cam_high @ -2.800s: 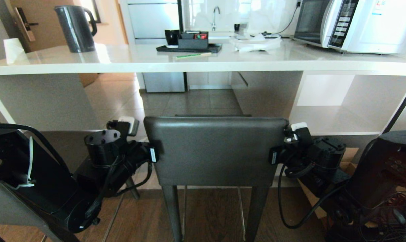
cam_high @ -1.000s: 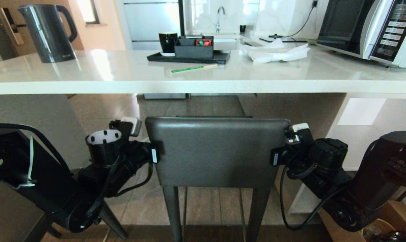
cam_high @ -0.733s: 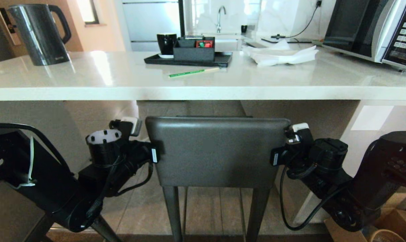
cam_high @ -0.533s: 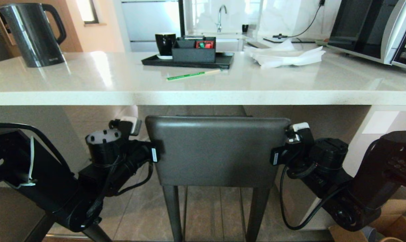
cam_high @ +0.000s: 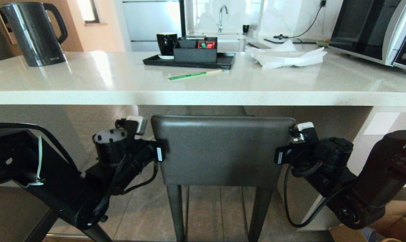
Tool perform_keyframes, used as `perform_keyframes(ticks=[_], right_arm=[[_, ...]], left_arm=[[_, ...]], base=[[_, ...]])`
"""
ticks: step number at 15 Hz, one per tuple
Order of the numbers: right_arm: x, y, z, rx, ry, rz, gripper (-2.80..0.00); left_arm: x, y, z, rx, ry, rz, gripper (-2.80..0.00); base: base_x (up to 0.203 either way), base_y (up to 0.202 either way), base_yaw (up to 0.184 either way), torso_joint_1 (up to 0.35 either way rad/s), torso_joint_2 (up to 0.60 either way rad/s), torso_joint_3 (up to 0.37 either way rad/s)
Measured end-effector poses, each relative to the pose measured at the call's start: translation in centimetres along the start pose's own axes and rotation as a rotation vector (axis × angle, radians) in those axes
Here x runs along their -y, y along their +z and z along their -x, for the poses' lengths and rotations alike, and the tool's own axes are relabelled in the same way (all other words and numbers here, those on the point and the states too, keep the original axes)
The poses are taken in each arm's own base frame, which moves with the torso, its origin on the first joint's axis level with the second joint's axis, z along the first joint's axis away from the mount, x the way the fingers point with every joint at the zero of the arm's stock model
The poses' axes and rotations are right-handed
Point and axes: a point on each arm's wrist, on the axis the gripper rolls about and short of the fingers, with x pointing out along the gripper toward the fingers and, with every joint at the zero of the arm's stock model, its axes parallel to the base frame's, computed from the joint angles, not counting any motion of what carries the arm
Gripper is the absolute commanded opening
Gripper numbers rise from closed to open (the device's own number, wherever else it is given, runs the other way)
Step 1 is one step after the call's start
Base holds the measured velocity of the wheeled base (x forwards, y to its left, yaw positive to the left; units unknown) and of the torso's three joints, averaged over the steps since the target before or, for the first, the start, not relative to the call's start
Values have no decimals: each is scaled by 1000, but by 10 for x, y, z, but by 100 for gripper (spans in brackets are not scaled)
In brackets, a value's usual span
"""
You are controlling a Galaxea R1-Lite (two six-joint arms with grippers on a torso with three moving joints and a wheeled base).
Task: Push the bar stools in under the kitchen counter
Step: Push the gray chair back under the dining table
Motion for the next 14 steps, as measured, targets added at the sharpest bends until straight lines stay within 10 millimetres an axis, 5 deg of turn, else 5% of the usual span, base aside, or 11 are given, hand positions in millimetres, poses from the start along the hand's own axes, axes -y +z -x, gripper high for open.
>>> perform_keyframes(ticks=[7, 14], right_arm=[[7, 0, 2, -4, -28, 1, -280], [32, 5, 18, -18, -87, -6, -280]], left_arm=[[11, -3, -1, -4, -29, -2, -280], [4, 3, 29, -22, 6, -5, -280]], base=[[0, 0, 0, 0, 0, 0], [0, 0, 0, 0, 0, 0]])
